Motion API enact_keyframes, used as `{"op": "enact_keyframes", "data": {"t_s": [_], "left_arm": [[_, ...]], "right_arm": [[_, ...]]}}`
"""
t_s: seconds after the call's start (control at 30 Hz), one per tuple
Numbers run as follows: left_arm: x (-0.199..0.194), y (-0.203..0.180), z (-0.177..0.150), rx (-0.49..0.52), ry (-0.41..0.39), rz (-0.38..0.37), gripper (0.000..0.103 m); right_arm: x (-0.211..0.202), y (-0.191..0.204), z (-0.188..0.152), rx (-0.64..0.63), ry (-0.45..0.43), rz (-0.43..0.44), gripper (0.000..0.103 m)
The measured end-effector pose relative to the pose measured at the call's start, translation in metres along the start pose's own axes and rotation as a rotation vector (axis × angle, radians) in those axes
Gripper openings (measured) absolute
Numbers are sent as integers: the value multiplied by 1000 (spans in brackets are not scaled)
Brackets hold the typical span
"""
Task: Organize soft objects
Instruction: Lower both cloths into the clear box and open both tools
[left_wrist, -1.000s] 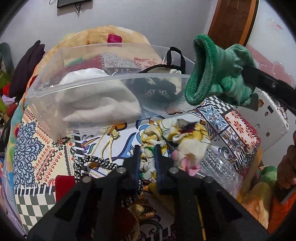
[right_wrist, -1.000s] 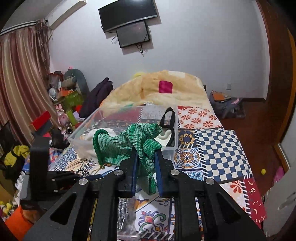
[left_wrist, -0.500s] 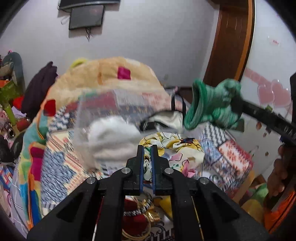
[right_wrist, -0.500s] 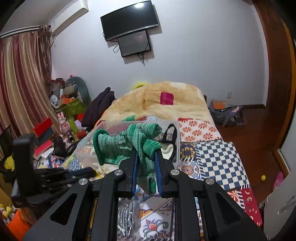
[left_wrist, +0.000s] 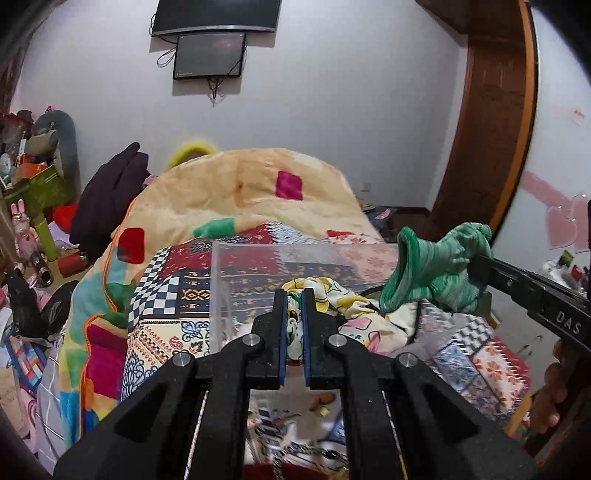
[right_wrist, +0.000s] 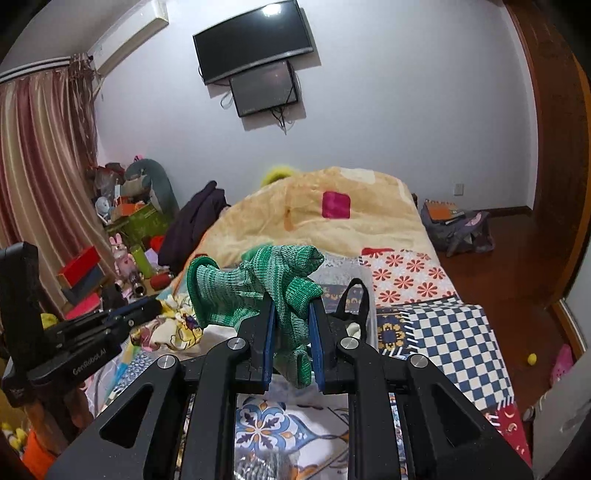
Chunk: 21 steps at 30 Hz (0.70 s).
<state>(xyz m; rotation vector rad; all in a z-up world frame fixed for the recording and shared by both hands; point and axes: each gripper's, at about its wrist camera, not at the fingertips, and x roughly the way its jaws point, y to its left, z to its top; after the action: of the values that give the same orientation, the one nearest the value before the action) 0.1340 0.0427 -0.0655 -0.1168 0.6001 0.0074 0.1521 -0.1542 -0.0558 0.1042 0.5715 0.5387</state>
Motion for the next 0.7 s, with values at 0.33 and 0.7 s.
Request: {"op": "enact_keyframes", "data": {"t_s": [0.33,0.7], "left_arm": [[37,8,-12,20,78,88,6],[30,7,-15,12,99,42,33]], "right_arm": [[44,-5,-20,-16,149,-64,15],[45,-12,-21,-4,196,-92,36]]}}
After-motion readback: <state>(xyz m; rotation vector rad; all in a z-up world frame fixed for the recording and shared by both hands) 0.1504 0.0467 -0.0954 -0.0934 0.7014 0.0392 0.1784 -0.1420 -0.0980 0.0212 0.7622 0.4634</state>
